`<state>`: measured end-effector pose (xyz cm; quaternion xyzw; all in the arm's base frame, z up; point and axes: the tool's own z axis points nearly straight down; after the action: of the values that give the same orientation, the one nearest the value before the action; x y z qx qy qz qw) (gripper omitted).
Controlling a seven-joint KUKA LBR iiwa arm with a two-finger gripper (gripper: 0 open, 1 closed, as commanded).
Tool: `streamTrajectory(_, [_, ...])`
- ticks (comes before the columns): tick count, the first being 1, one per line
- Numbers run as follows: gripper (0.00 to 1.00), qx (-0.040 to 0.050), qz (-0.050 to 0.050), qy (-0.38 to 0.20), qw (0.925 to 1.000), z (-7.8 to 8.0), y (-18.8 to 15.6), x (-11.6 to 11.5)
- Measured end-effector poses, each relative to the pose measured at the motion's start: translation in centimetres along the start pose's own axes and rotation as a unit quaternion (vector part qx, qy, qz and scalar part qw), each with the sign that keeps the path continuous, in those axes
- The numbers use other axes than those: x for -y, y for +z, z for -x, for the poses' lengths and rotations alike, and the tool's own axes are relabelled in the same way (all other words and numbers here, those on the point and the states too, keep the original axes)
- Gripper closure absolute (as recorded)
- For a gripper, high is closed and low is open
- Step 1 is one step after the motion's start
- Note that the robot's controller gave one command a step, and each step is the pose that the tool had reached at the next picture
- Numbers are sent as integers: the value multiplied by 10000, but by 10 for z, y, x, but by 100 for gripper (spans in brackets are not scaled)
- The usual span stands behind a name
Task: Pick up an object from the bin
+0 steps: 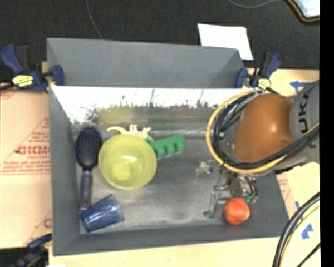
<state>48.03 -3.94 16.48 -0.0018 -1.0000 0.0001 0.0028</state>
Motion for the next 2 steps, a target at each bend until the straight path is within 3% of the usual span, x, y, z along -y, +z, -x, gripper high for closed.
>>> streamTrajectory(1, [0,41,-3,-16,10000,2,-4,0])
streamTrajectory(2, [0,77,6,109,9999,122,92,-48])
